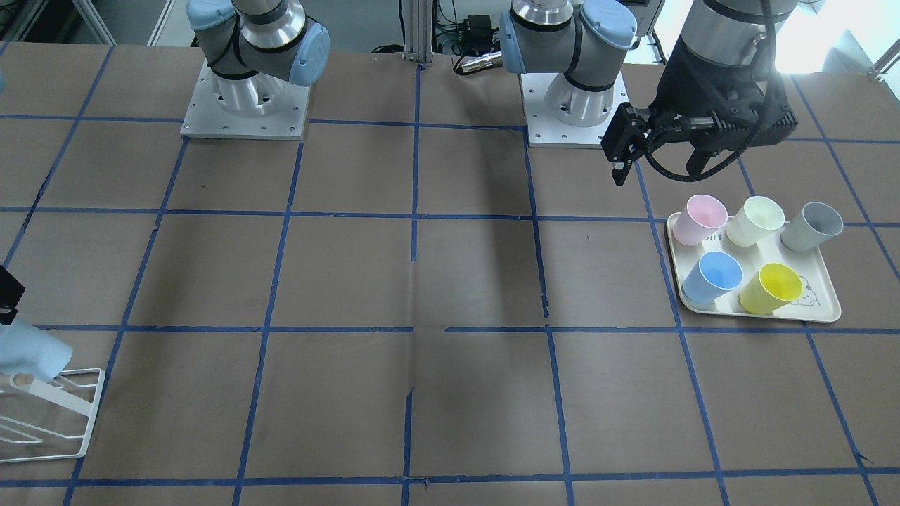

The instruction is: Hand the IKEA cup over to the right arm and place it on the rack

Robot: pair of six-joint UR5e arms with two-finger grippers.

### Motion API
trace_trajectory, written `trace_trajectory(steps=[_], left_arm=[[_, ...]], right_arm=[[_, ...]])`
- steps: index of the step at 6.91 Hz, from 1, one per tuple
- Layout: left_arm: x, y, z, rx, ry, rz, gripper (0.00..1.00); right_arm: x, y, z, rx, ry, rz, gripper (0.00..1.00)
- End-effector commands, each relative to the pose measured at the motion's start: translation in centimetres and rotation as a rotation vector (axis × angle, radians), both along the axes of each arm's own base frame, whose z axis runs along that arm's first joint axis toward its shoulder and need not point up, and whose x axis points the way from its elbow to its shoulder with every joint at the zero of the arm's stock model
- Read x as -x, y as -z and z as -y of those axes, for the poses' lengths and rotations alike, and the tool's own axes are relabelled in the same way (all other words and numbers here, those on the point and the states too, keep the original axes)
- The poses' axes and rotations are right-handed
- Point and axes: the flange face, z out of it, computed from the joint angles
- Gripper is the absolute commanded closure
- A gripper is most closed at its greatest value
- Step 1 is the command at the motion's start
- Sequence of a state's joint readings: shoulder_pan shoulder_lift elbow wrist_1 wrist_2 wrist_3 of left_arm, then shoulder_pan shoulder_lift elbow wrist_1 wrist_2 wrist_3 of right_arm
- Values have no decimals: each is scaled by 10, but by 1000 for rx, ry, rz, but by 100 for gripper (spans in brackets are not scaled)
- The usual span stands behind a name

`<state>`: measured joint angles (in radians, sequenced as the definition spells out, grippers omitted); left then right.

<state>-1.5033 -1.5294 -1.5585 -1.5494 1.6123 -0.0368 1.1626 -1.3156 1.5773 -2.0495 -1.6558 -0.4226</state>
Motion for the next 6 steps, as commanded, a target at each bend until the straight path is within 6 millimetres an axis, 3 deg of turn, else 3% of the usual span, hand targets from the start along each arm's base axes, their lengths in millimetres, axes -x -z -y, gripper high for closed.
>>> trace_trajectory(steps=[1,4,6], left_arm=[[0,0,0,0,0,0,0],[-1,-1,0,4,-4,-9,0],[-19,-7,0,20,-59,-124,0]], right_arm=[[-7,-27,-9,26,1,-13,0],[-38,-87,-68,-46,71,34,0],[-80,-96,-93,-139,62,127,0]])
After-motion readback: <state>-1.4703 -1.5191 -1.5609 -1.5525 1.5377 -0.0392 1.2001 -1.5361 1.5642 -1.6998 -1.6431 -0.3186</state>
